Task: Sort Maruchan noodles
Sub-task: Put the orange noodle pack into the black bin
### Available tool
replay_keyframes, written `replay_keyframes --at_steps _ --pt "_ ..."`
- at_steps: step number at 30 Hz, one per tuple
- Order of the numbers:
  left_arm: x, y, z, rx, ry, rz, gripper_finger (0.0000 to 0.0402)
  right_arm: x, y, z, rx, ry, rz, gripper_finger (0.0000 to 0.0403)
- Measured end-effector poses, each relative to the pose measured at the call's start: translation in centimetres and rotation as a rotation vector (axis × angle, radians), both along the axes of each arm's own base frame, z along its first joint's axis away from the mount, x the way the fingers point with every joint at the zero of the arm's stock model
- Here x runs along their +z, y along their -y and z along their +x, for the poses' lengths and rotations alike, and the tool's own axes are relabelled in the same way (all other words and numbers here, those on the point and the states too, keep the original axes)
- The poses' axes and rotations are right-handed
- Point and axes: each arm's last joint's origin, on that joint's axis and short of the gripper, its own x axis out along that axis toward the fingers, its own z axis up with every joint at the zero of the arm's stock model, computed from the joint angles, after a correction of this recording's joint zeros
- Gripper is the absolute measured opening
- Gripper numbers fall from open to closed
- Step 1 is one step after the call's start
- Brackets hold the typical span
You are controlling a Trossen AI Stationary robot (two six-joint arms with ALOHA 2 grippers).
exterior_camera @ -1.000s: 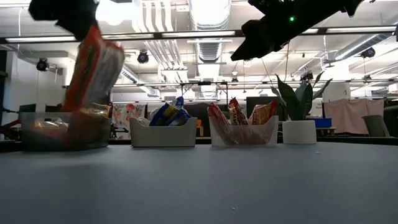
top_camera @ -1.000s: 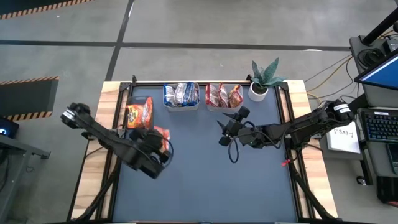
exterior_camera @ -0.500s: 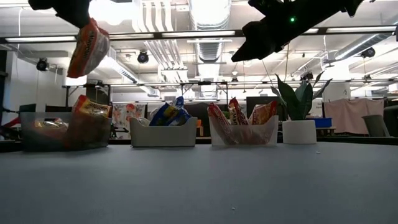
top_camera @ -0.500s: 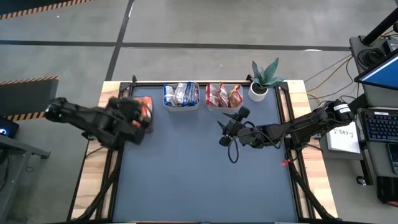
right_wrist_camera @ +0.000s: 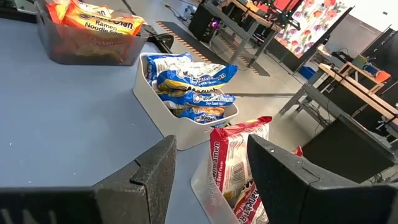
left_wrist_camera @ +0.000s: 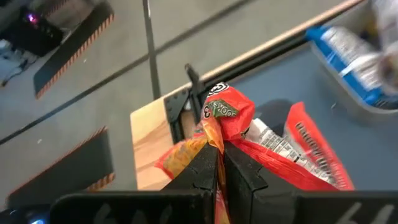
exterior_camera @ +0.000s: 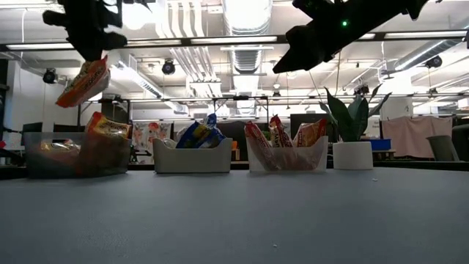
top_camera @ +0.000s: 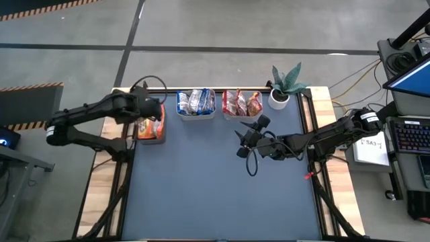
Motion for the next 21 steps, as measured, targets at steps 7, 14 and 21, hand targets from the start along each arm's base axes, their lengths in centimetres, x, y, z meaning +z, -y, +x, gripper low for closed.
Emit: replay_keyframes --at_steps 7,14,21 --pt "-1.7 -1.2 2.3 -0.027 -0.157 -0.072 0.0000 0.0 0.0 0.0 0.000 -0.002 0.000 0.0187" --pt "-4.5 -2.2 5.3 -0.055 -0.339 -0.131 0.0000 0.0 0.0 0.0 0.000 -0.002 0.000 0.0187" --pt "-7.6 -2.9 7.7 -0.112 -0.543 -0.225 0.0000 0.0 0.0 0.0 0.000 -0.003 -0.001 0.0187"
